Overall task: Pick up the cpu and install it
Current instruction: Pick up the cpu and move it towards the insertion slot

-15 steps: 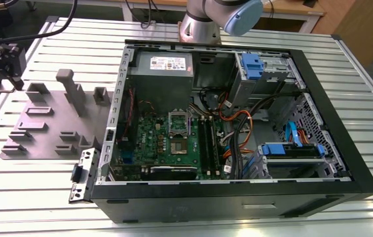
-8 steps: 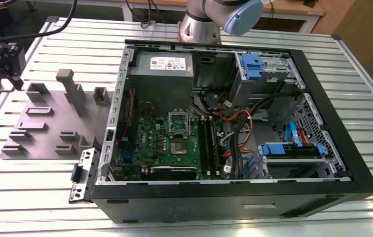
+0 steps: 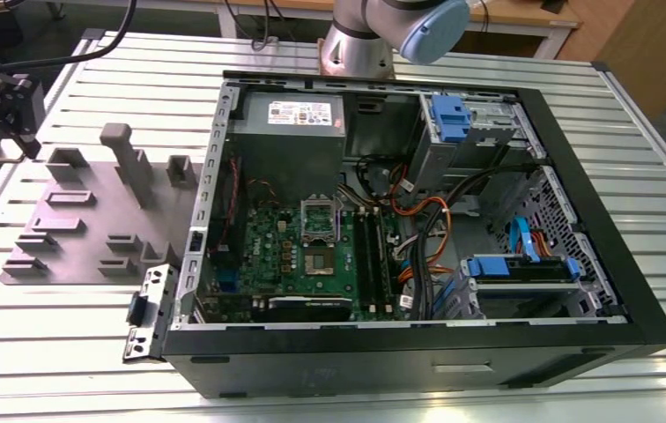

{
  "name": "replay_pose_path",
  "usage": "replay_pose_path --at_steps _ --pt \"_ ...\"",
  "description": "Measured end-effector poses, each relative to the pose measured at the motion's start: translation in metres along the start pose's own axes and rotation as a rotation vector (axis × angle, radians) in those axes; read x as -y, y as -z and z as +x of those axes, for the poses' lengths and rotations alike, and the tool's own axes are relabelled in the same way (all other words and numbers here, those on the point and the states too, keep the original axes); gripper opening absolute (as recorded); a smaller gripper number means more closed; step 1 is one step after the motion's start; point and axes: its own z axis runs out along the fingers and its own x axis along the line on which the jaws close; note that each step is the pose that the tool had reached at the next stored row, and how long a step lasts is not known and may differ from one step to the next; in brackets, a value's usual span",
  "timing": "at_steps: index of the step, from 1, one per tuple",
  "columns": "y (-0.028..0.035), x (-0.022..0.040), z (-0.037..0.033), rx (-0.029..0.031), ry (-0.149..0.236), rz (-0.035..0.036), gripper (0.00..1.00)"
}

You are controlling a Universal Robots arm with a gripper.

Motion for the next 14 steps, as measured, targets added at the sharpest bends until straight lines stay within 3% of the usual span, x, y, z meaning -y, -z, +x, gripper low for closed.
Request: replay_pose_path --at_steps 14 --pt "0.0034 -0.0001 0.0000 0.0000 0.000 0.0004 0.47"
